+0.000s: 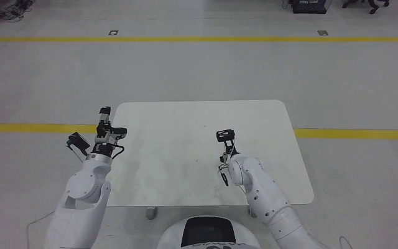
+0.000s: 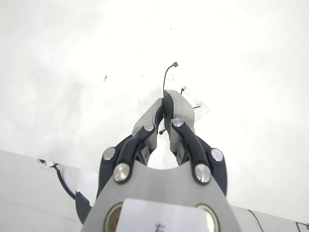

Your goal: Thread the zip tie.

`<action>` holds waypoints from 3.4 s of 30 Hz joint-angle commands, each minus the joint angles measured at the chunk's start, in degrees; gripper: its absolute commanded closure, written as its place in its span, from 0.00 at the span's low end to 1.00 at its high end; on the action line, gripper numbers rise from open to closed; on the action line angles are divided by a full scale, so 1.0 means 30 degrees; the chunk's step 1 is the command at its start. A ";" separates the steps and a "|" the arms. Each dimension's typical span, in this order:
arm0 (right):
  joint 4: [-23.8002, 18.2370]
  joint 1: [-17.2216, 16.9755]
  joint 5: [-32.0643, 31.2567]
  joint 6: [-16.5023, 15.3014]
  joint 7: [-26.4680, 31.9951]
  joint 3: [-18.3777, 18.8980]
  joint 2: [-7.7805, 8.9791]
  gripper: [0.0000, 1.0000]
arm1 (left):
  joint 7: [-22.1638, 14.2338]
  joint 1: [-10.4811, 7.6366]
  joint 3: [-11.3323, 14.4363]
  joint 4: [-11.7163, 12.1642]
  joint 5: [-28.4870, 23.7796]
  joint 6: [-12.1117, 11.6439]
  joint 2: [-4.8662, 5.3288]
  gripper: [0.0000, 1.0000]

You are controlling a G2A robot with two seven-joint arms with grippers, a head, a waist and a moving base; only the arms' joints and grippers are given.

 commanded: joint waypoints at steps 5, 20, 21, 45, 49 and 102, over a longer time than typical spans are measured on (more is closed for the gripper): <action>-0.0518 -0.0572 -0.0555 -0.0306 -0.0967 -0.0034 0.0090 1.00 | 0.0000 0.0000 0.0000 0.0000 0.0000 0.0000 0.0000 0.00; -0.0644 -0.1120 -0.1829 0.0122 -0.2349 -0.0515 0.0075 1.00 | 0.0000 0.0000 0.0000 0.0000 0.0000 0.0000 0.0000 0.00; -0.0667 -0.1094 -0.1502 0.0044 -0.2313 -0.0422 0.0065 1.00 | 0.0000 0.0000 0.0000 0.0000 0.0000 0.0000 0.0000 0.00; 0.0631 -0.0826 1.4631 -1.1365 0.0949 0.6130 0.1681 1.00 | 0.0000 0.0000 0.0000 0.0000 0.0000 0.0000 0.0000 0.00; 0.1129 -0.0271 1.7073 -1.1365 0.2058 0.5725 0.2290 1.00 | 0.0000 0.0000 0.0000 0.0000 0.0000 0.0000 0.0000 0.00; -0.1010 -0.0815 2.3017 -1.1365 -0.0957 0.3316 0.5719 1.00 | -0.0650 -0.0064 0.0115 -0.0366 0.0601 0.0029 0.0026 0.00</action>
